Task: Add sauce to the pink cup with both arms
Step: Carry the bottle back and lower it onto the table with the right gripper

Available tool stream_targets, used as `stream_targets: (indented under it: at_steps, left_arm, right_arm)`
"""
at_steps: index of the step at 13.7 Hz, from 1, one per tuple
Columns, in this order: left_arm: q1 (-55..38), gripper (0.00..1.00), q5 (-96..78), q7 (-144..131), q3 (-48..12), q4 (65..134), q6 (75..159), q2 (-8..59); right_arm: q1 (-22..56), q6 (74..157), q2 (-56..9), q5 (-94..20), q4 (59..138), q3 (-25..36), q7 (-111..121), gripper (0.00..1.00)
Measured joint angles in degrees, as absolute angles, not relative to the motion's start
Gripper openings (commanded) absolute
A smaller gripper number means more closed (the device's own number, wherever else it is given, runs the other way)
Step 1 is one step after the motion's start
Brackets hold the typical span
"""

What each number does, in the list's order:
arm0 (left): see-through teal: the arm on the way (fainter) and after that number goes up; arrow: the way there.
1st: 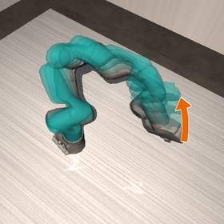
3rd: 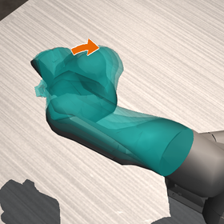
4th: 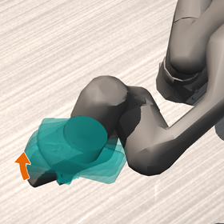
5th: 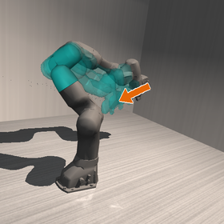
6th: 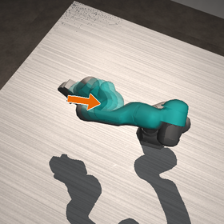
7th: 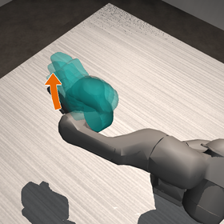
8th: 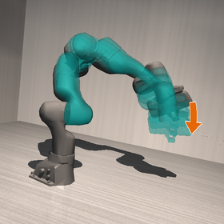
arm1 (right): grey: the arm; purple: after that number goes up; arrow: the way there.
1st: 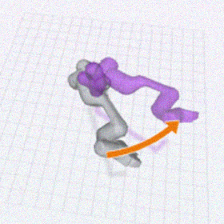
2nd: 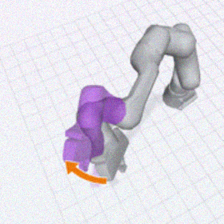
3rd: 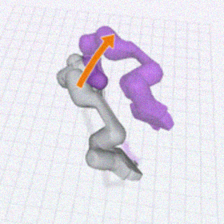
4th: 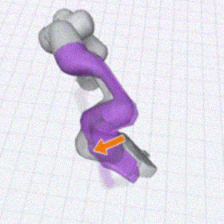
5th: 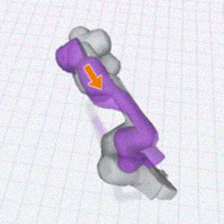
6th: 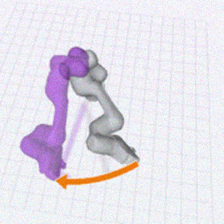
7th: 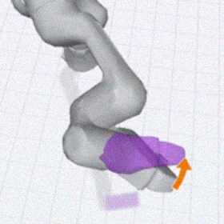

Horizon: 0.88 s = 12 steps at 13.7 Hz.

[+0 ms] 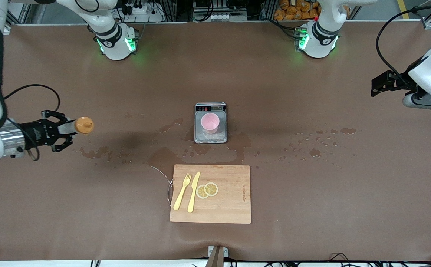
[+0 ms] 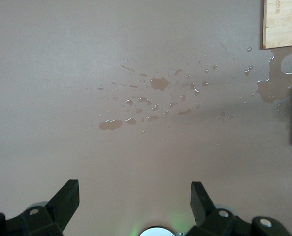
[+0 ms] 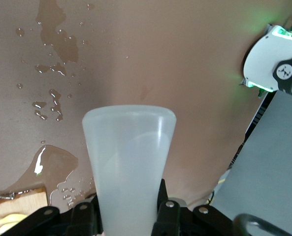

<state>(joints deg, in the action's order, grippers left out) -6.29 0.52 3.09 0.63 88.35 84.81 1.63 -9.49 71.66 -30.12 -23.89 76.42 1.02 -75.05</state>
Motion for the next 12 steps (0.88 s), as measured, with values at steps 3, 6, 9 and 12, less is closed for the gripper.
stream_targets:
  at_steps: [3, 6, 9, 12]
  left_arm:
    - [-6.31, 1.0, 0.52, 3.09, 0.47, 88.35, 85.32, 1.63]
    - [-6.32, 1.0, 0.52, 3.09, 0.34, 88.34, 85.36, 1.63]
    - [-6.32, 1.0, 0.52, 3.09, 0.34, 88.34, 85.42, 1.63]
    - [-6.32, 1.0, 0.52, 3.09, 0.34, 88.35, 85.49, 1.63]
  right_arm:
    - [-14.73, 72.93, -30.72, -27.53, 79.45, 1.05, -64.55, 0.0]
    - [-19.12, 73.67, -33.06, -33.1, 81.96, 1.09, -55.8, 0.0]
    - [-23.29, 73.75, -36.34, -38.64, 84.48, 1.12, -47.89, 0.0]
    - [-26.17, 74.0, -41.0, -43.62, 85.54, 1.14, -41.08, 0.0]
